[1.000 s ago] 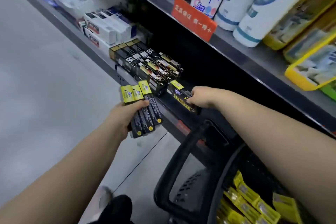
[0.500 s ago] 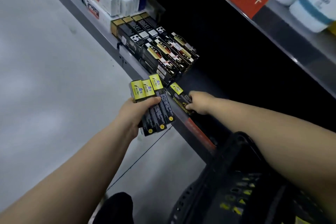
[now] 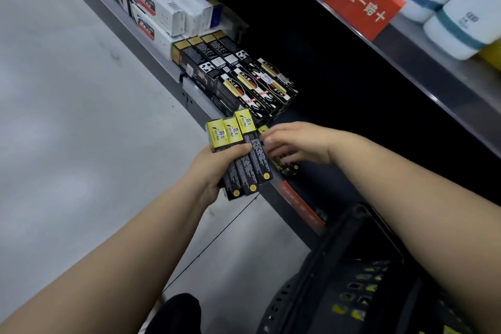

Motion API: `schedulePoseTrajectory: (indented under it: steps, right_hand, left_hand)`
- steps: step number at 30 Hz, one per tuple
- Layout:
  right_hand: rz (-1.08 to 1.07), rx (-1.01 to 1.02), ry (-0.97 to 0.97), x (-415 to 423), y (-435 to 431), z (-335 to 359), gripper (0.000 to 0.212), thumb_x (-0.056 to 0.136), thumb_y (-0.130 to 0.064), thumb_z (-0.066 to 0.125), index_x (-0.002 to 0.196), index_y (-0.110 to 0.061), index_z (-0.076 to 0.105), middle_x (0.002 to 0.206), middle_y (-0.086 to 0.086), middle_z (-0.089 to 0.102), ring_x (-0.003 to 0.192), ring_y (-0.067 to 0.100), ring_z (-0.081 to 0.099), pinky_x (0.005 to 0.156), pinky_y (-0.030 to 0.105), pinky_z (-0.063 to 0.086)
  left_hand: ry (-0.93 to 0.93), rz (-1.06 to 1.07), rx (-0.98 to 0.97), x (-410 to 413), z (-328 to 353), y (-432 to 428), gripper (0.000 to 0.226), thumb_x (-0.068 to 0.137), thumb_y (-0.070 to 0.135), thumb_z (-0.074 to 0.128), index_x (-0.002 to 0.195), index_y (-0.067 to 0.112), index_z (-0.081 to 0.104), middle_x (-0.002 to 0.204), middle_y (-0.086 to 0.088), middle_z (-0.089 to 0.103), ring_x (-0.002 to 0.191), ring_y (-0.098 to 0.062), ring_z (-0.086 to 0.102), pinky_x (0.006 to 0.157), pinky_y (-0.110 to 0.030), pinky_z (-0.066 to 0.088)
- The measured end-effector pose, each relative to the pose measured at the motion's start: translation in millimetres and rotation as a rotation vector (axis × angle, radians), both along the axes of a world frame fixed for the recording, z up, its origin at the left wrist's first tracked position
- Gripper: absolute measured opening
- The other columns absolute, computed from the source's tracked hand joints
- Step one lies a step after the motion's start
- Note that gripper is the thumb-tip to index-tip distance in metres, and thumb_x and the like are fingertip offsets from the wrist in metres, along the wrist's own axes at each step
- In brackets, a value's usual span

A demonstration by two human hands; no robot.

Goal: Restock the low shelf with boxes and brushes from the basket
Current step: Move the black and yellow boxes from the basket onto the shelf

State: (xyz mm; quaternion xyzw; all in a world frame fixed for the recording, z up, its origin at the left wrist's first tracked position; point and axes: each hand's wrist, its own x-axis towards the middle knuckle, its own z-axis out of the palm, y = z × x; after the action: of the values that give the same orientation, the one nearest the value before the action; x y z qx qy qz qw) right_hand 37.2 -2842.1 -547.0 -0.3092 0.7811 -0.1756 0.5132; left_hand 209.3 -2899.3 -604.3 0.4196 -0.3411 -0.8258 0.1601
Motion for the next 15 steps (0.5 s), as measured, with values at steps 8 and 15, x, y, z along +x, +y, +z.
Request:
schedulePoseTrajectory:
  steps: [8,15]
  right_hand:
    - [0.014,-0.026,-0.061,-15.0,12.2,3.0,0.075,0.075,-0.006,0.075,0.136,-0.014,0.033,0.119,0.006,0.062,0.095,0.016,0.065,0.066,0.027,0.053]
    - [0.255,0.359,0.693,-52.6,30.6,-15.7,0.054,0.090,-0.015,0.058,0.135,-0.002,0.030,0.118,0.020,0.056,0.102,0.030,0.057,0.078,0.033,0.043]
  left_hand:
    - [0.071,0.013,-0.042,-16.1,5.6,4.0,0.029,0.076,0.013,0.075,0.102,0.014,0.063,0.089,-0.005,0.074,0.076,-0.020,0.072,0.062,-0.031,0.057]
    - [-0.033,0.102,-0.060,-16.7,-6.9,11.5,0.035,0.072,0.015,0.078,0.100,0.019,0.058,0.090,-0.003,0.069,0.082,-0.021,0.067,0.075,-0.038,0.054]
